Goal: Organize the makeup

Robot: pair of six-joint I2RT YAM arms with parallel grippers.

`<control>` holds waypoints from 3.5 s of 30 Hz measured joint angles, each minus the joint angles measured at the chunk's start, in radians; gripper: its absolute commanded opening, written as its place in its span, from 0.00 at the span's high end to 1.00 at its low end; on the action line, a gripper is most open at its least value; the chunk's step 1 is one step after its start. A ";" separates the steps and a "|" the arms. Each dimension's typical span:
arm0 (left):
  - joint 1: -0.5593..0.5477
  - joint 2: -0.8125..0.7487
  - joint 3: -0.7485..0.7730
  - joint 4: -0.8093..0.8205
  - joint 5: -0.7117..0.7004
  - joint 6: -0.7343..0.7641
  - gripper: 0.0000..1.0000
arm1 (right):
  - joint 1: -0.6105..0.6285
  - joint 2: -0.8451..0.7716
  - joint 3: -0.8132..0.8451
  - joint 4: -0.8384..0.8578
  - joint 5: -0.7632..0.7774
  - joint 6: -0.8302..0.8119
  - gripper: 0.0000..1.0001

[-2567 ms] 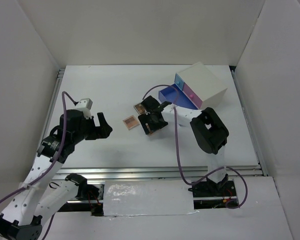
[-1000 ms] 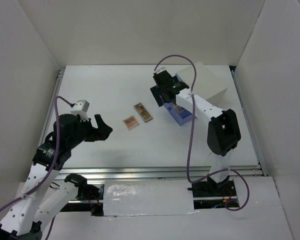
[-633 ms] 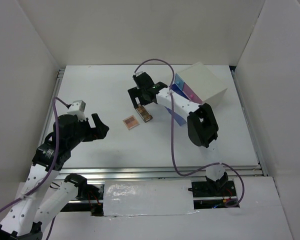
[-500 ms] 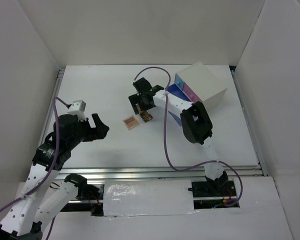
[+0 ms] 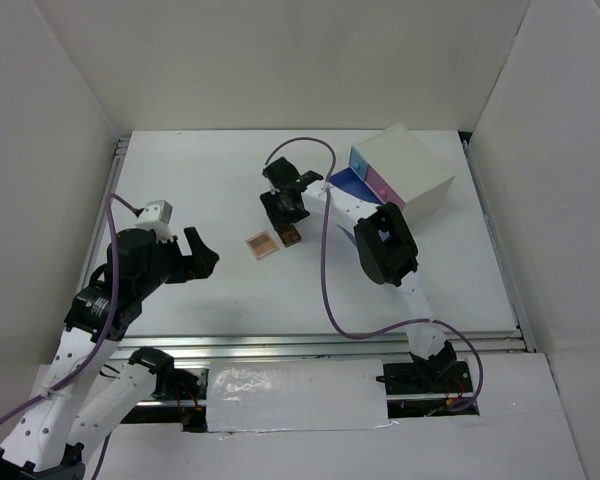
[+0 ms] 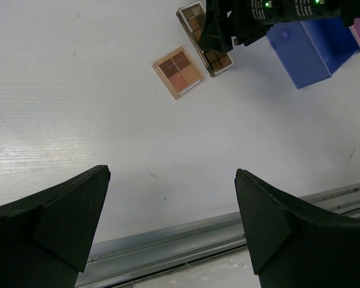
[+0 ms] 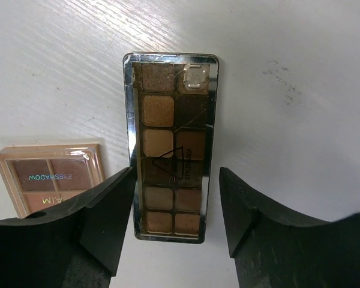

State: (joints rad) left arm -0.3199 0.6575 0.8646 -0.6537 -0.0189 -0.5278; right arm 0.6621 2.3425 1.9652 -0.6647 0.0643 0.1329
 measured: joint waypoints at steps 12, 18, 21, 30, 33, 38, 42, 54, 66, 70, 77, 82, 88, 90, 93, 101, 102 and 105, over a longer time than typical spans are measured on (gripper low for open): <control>0.000 0.000 0.000 0.001 0.018 0.001 0.01 | 0.014 0.008 0.018 -0.031 0.007 -0.003 0.21; 0.000 -0.001 0.000 0.002 0.018 0.001 0.01 | 0.024 0.018 0.035 -0.047 -0.006 0.004 0.21; 0.000 -0.002 0.000 0.002 0.018 0.001 0.01 | 0.024 0.009 0.014 -0.030 -0.032 0.015 0.22; 0.000 -0.018 0.000 0.002 0.018 0.001 0.01 | 0.026 -0.012 -0.028 -0.017 -0.106 0.022 0.23; 0.000 -0.021 0.000 0.002 0.018 0.001 0.01 | 0.029 -0.012 -0.028 -0.023 -0.104 0.014 0.23; 0.000 -0.021 0.000 0.002 0.019 0.001 0.01 | 0.045 -0.013 -0.028 -0.026 -0.071 0.006 0.23; 0.000 -0.021 0.000 0.002 0.020 0.001 0.01 | 0.052 -0.016 -0.028 -0.032 -0.029 0.008 0.22; 0.000 -0.023 -0.001 0.002 0.022 0.001 0.00 | 0.015 -0.040 -0.088 -0.054 0.018 0.004 0.23; 0.000 -0.025 -0.001 0.003 0.024 0.001 0.01 | -0.003 -0.035 -0.071 -0.081 -0.052 -0.066 0.32; 0.000 -0.027 -0.001 0.003 0.024 0.001 0.01 | -0.008 -0.032 -0.065 -0.092 -0.062 -0.080 0.65; 0.000 -0.027 -0.001 0.003 0.025 0.001 0.01 | -0.006 -0.090 -0.156 -0.048 -0.075 -0.074 0.76; 0.001 -0.027 -0.001 0.003 0.025 0.001 0.01 | 0.004 -0.237 -0.282 -0.053 -0.080 -0.059 0.77; 0.001 -0.027 -0.001 0.003 0.025 0.001 0.01 | -0.001 -0.430 -0.287 -0.058 0.061 -0.064 0.77; 0.001 -0.027 -0.001 0.003 0.025 0.001 0.01 | -0.026 -0.449 -0.272 -0.066 0.116 -0.069 0.75; 0.001 -0.028 -0.001 0.003 0.026 0.001 0.01 | -0.103 -0.443 -0.261 -0.085 0.204 -0.072 0.72; 0.001 -0.034 -0.001 0.003 0.040 0.002 0.01 | -0.277 -0.413 -0.245 -0.147 0.308 -0.078 0.09; 0.001 -0.034 -0.001 0.003 0.042 0.002 0.01 | -0.274 -0.413 -0.240 -0.151 0.304 -0.080 0.03; 0.001 -0.035 -0.001 0.003 0.044 0.002 0.01 | -0.253 -0.418 -0.230 -0.150 0.256 -0.074 0.00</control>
State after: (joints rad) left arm -0.3191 0.6220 0.8639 -0.6502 0.0250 -0.5259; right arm 0.4095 1.9240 1.7355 -0.8150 0.3202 0.0593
